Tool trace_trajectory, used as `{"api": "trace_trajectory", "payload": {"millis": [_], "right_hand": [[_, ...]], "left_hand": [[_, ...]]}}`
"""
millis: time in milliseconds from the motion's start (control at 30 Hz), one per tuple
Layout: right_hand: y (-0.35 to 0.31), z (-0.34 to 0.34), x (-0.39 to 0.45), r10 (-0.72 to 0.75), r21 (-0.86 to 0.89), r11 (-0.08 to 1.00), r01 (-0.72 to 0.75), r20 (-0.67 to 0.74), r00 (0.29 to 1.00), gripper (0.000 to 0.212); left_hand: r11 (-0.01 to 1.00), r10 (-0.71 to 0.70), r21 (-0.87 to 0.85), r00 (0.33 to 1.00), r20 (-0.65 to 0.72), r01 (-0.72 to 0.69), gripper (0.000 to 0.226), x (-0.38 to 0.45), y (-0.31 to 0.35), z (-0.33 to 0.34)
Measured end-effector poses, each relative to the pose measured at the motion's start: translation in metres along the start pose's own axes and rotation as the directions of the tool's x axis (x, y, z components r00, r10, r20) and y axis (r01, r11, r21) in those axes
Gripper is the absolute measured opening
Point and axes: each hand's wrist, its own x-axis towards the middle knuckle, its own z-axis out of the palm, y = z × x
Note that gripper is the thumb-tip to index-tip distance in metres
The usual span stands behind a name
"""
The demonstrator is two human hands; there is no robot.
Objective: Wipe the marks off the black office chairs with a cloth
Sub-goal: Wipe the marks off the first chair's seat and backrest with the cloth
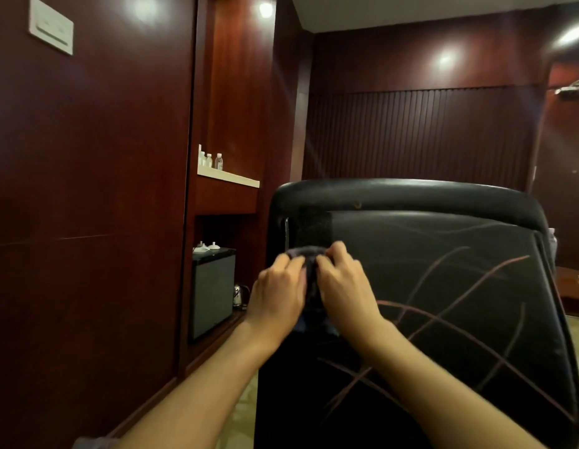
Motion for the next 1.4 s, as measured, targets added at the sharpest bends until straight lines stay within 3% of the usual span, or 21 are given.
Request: {"api": "trace_trajectory", "payload": {"millis": [133, 300, 400, 500, 667, 867, 1033, 1200, 1300, 1400], "right_hand": [[0.007, -0.015, -0.008, -0.018, 0.047, 0.999, 0.015, 0.064, 0.998, 0.018], [0.034, -0.026, 0.067, 0.067, 0.048, 0.997, -0.068, 0.021, 0.998, 0.011], [0.053, -0.018, 0.093, 0.090, 0.000, 0.996, -0.090, 0.077, 0.993, 0.017], [0.055, -0.003, 0.078, 0.117, -0.037, 0.993, -0.114, 0.121, 0.986, 0.018], [0.040, 0.005, 0.025, 0.111, 0.046, 0.993, -0.112, 0.035, 0.993, 0.017], [0.025, 0.005, -0.043, 0.153, 0.095, 0.982, -0.165, 0.122, 0.981, 0.010], [0.013, -0.007, -0.093, 0.176, 0.108, 0.972, -0.208, 0.246, 0.953, 0.011], [0.030, -0.030, -0.060, 0.093, 0.075, 0.992, -0.105, 0.152, 0.984, 0.014], [0.046, -0.041, -0.019, 0.119, 0.009, 0.993, -0.120, 0.084, 0.989, 0.019], [0.060, -0.032, -0.022, 0.185, -0.047, 0.982, -0.180, 0.141, 0.973, 0.019]], "left_hand": [[0.999, 0.022, -0.036, 0.998, 0.052, -0.020, 0.027, -0.006, 0.006, -0.001], [1.000, -0.002, -0.032, 0.999, -0.037, 0.001, 0.023, 0.078, 0.020, -0.005], [0.999, -0.051, 0.017, 0.998, 0.043, 0.050, 0.027, 0.109, 0.022, 0.005], [0.995, -0.082, 0.060, 0.989, 0.126, 0.075, 0.029, 0.094, 0.018, 0.019], [1.000, 0.011, -0.005, 0.999, 0.052, -0.011, 0.022, 0.042, 0.012, 0.027], [0.996, -0.058, -0.066, 0.997, 0.042, 0.060, 0.018, -0.035, 0.023, 0.034], [0.974, -0.101, -0.187, 0.986, 0.130, 0.125, 0.023, -0.091, 0.038, 0.035], [0.962, -0.074, -0.261, 0.996, 0.043, 0.083, 0.027, -0.049, 0.043, 0.026], [0.962, -0.072, -0.264, 0.997, -0.027, 0.062, 0.027, -0.002, 0.049, 0.031], [0.960, -0.076, -0.265, 0.995, 0.060, 0.089, 0.023, 0.005, 0.051, 0.052]]}}
